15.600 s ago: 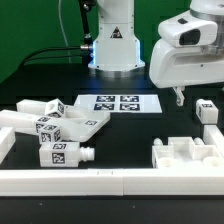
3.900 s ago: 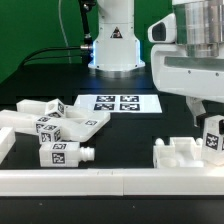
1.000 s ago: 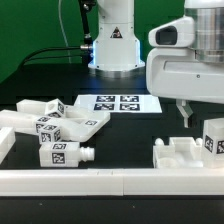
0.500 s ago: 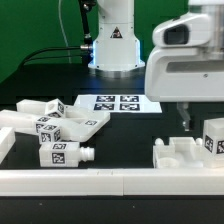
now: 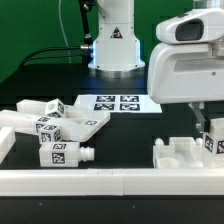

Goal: Assemble chair

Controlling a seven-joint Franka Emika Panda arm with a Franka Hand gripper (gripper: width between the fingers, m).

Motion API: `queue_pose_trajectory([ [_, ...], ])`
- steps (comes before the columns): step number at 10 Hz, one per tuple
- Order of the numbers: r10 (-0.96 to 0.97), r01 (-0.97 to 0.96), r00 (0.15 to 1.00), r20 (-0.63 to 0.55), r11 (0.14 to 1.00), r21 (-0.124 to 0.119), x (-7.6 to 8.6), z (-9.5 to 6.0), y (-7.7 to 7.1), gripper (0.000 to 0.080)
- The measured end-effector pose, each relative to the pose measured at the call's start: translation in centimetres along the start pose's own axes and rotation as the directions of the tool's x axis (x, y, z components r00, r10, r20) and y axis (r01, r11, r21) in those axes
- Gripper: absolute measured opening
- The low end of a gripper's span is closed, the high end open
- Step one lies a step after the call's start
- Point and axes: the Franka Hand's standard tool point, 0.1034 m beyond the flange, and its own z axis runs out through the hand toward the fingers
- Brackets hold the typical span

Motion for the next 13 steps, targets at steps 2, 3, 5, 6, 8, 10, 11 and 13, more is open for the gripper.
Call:
queue_pose_trajectory([
  [2, 0.204, -0.204, 0.979, -0.001, 0.979, 0.0, 0.06, 0.06, 0.14, 0.0282],
  [3, 0.337, -0.337, 0.941, 0.001, 0.941, 0.003, 0.09, 0.07, 0.27, 0.0282],
  [5, 0.676, -0.676, 0.737, 0.022, 0.737, 0.011, 0.02, 0.09, 0.5, 0.0282],
  [6, 0.779, -0.78, 0.626, 0.043, 0.626, 0.015, 0.11, 0.02, 0.92, 0.0282],
  [8, 0.816, -0.817, 0.576, 0.054, 0.576, 0.01, 0.05, 0.05, 0.81, 0.0284],
  [10, 0.895, -0.897, 0.442, 0.056, 0.442, 0.001, 0.03, 0.02, 0.87, 0.0284],
  [11, 0.959, -0.963, 0.269, 0.086, 0.271, -0.015, -0.02, -0.04, 0.83, 0.0284],
  [13, 0.993, -0.999, -0.021, 0.114, -0.017, -0.031, -0.2, 0.16, 0.51, 0.0284],
])
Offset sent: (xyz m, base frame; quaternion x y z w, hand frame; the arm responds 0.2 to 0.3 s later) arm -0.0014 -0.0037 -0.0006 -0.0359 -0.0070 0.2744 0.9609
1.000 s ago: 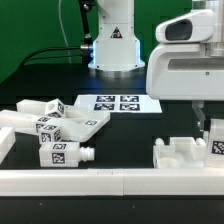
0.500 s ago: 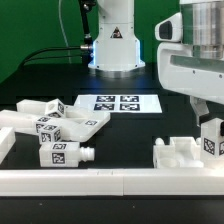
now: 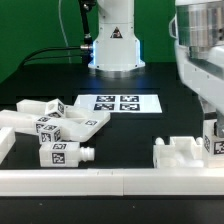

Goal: Assemble chair

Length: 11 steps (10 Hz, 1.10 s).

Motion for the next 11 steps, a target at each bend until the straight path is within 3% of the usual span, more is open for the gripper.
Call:
queue_pose_trajectory([
  [1, -0.028, 0.028, 1.0, 0.0, 1.0, -0.001, -0.06, 0.03, 0.04, 0.0284],
  [3, -0.174, 0.174, 0.985, -0.008, 0.984, -0.027, -0.57, 0.25, 0.67, 0.0542],
  [4, -0.38, 0.379, 0.925, -0.011, 0.924, -0.047, -0.72, 0.15, 0.8, 0.0615],
  [5, -0.58, 0.579, 0.814, -0.017, 0.813, -0.06, -0.8, -0.01, 0.66, 0.0615],
  [6, -0.595, 0.594, 0.803, -0.013, 0.802, -0.059, -0.83, 0.02, 0.66, 0.0644],
  [8, -0.728, 0.727, 0.685, -0.004, 0.684, -0.062, -0.73, 0.02, 0.64, 0.0648],
  [9, -0.832, 0.83, 0.554, -0.012, 0.553, -0.069, -0.57, 0.04, 0.51, 0.0648],
  [10, -0.932, 0.927, 0.362, -0.036, 0.364, -0.087, -0.47, 0.3, 0.37, 0.0649],
  [11, -0.961, 0.956, 0.275, -0.041, 0.277, -0.092, -0.61, 0.52, 0.41, 0.0637],
])
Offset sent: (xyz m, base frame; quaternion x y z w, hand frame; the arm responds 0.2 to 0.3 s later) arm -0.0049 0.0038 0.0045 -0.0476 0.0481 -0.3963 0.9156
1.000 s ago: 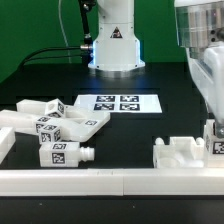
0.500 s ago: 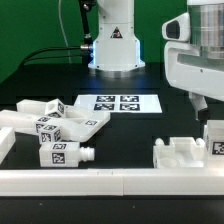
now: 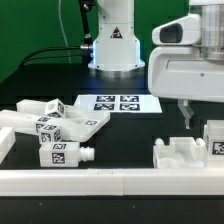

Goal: Assemble chair

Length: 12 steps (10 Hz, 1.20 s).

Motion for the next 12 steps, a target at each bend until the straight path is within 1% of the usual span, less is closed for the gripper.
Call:
queue_pose_trajectory([
  [1, 0.014, -0.014, 1.0, 0.001, 1.0, 0.0, 0.09, -0.05, 0.1, 0.0637],
  [2, 0.039, -0.039, 0.999, 0.001, 0.999, 0.0, 0.07, -0.03, 0.08, 0.0466],
  [3, 0.033, -0.033, 0.999, 0.001, 0.999, -0.001, 0.09, -0.03, 0.12, 0.0466],
  [4, 0.064, -0.064, 0.998, 0.001, 0.998, -0.002, 0.15, -0.06, 0.28, 0.0289],
  [5, 0.174, -0.174, 0.985, 0.002, 0.985, -0.003, 0.14, -0.07, 0.35, 0.0286],
  [6, 0.201, -0.201, 0.98, 0.002, 0.98, -0.004, 0.16, -0.07, 0.39, 0.0286],
  [7, 0.33, -0.33, 0.944, 0.007, 0.944, -0.006, 0.16, -0.09, 0.43, 0.0286],
  [8, 0.49, -0.49, 0.872, 0.007, 0.872, -0.012, 0.0, -0.05, 0.36, 0.0286],
  [9, 0.657, -0.657, 0.754, 0.012, 0.754, -0.011, -0.1, 0.04, 0.2, 0.0286],
  [10, 0.788, -0.789, 0.614, 0.043, 0.614, 0.004, 0.01, 0.06, 0.19, 0.0286],
  [11, 0.862, -0.864, 0.503, 0.068, 0.503, 0.012, 0.09, 0.08, 0.08, 0.0286],
  [12, 0.917, -0.921, 0.389, 0.09, 0.39, 0.009, 0.19, 0.09, 0.08, 0.0286],
])
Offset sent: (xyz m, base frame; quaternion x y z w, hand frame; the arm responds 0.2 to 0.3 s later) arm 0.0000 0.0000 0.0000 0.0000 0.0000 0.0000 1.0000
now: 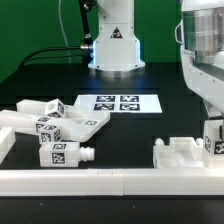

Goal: Assemble chair

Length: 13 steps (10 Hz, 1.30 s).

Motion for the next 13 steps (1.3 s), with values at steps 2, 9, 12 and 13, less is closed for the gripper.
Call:
queue_pose_trajectory([
  [2, 0.123, -0.123, 0.992, 0.01, 0.992, 0.006, 0.1, 0.0, -0.1, 0.0286],
  [9, 0.084, -0.085, 0.996, 0.015, 0.995, 0.056, 2.2, -2.6, -0.5, 0.0641],
  [12, 0.084, -0.085, 0.996, 0.013, 0.995, 0.047, 2.0, -2.1, -0.1, 0.0649],
  [13, 0.083, -0.084, 0.996, 0.013, 0.995, 0.046, 2.0, -2.1, -0.1, 0.0649],
])
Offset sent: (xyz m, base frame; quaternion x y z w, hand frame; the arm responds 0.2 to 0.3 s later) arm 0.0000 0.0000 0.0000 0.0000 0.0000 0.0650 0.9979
